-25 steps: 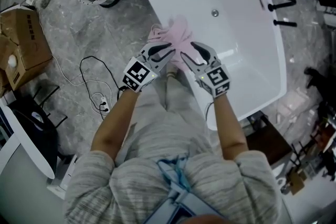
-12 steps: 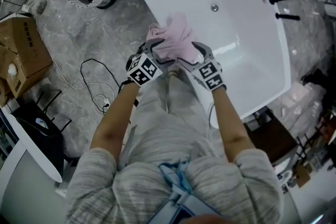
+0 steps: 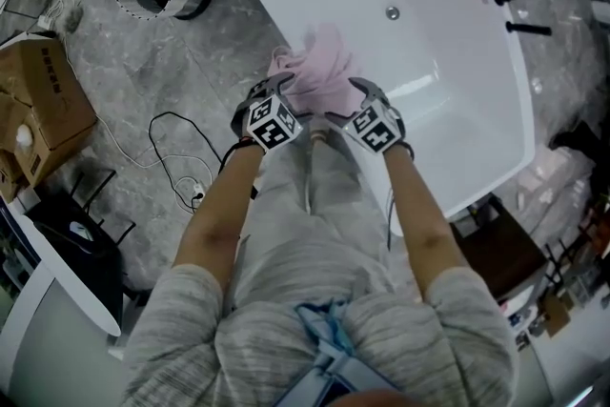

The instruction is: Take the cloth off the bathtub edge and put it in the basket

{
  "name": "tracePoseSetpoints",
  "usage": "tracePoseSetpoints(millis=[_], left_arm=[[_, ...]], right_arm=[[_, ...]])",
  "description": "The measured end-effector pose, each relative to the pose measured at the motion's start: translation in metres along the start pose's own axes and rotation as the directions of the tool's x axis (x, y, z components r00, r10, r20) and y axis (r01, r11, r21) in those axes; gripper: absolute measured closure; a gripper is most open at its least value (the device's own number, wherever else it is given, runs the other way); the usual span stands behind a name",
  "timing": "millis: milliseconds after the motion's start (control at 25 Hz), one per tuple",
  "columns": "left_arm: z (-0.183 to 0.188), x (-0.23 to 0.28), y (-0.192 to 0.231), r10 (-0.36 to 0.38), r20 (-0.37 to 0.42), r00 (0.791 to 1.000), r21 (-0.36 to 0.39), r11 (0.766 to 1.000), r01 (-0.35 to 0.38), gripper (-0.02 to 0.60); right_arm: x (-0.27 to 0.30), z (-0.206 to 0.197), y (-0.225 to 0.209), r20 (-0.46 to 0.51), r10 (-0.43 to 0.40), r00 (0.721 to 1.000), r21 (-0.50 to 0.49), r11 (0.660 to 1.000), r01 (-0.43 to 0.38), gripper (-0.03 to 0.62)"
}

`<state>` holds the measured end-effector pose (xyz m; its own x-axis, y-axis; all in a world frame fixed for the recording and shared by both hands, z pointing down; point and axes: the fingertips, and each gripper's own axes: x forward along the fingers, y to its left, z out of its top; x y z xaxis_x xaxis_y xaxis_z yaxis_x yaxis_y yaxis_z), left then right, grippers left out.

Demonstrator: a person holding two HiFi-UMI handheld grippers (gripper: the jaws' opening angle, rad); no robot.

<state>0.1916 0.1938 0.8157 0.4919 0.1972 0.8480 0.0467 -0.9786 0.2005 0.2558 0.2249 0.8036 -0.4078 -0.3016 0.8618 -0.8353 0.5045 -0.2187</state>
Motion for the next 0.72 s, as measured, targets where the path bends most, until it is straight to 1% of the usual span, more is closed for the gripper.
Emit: tracePoseSetpoints(millis=[40, 80, 120, 160, 200, 280, 320, 360, 440, 520, 560, 600, 720], left_arm=[[-0.004, 0.004, 0.002, 0.002, -0.013, 1.0, -0.013, 1.0, -0.002, 0.143], [-0.008, 0.008, 0.004, 0.002, -0.028, 1.0, -0.022, 1.0, -0.003, 0.141], [-0.014, 0.012, 0.006, 0.002, -0.048, 0.999, -0.024, 1.0, -0.003, 0.125], [-0.02, 0.016, 0.008, 0.001, -0.07, 0.998, -0.023, 1.0, -0.003, 0.106], [-0.025, 0.02, 0.011, -0.002, -0.092, 0.996, -0.023, 1.0, 0.0, 0.099], [-0.035, 0.027, 0.016, -0.008, -0.125, 0.992, -0.033, 0.999, 0.004, 0.097], [-0.038, 0.031, 0.018, -0.011, -0.138, 0.99, -0.037, 0.999, 0.006, 0.075], [-0.041, 0.034, 0.021, -0.013, -0.15, 0.989, -0.036, 0.999, 0.008, 0.071], [-0.045, 0.039, 0.023, -0.018, -0.174, 0.985, -0.027, 1.0, 0.014, 0.069], [-0.044, 0.043, 0.025, -0.023, -0.184, 0.983, -0.019, 1.0, 0.02, 0.069], [-0.043, 0.045, 0.026, -0.026, -0.185, 0.982, -0.018, 1.0, 0.023, 0.067], [-0.042, 0.047, 0.027, -0.029, -0.184, 0.983, -0.019, 0.999, 0.026, 0.046], [-0.04, 0.054, 0.024, -0.037, -0.177, 0.983, -0.031, 0.999, 0.032, 0.041]], right_arm=[[0.005, -0.002, -0.002, -0.008, 0.003, 1.0, 0.016, 1.0, -0.002, 0.194], [0.01, -0.004, -0.003, -0.017, 0.008, 1.0, 0.033, 0.999, -0.007, 0.151], [0.015, -0.007, -0.004, -0.029, 0.016, 0.999, 0.045, 0.999, -0.015, 0.146], [0.02, -0.011, -0.004, -0.045, 0.026, 0.999, 0.049, 0.999, -0.024, 0.126], [0.024, -0.015, -0.004, -0.067, 0.038, 0.997, 0.046, 0.998, -0.035, 0.109], [0.031, -0.027, -0.005, -0.114, 0.068, 0.991, 0.031, 0.997, -0.065, 0.097], [0.034, -0.033, -0.006, -0.139, 0.088, 0.986, 0.019, 0.996, -0.086, 0.08], [0.036, -0.04, -0.008, -0.168, 0.104, 0.98, -0.002, 0.994, -0.106, 0.079], [0.039, -0.053, -0.015, -0.233, 0.114, 0.966, -0.08, 0.987, -0.136, 0.079], [0.041, -0.059, -0.025, -0.281, 0.111, 0.953, -0.177, 0.97, -0.165, 0.079], [0.041, -0.06, -0.03, -0.299, 0.109, 0.948, -0.219, 0.959, -0.18, 0.079], [0.042, -0.06, -0.034, -0.318, 0.106, 0.942, -0.258, 0.947, -0.193, 0.079], [0.045, -0.061, -0.04, -0.366, 0.079, 0.927, -0.381, 0.896, -0.227, 0.079]])
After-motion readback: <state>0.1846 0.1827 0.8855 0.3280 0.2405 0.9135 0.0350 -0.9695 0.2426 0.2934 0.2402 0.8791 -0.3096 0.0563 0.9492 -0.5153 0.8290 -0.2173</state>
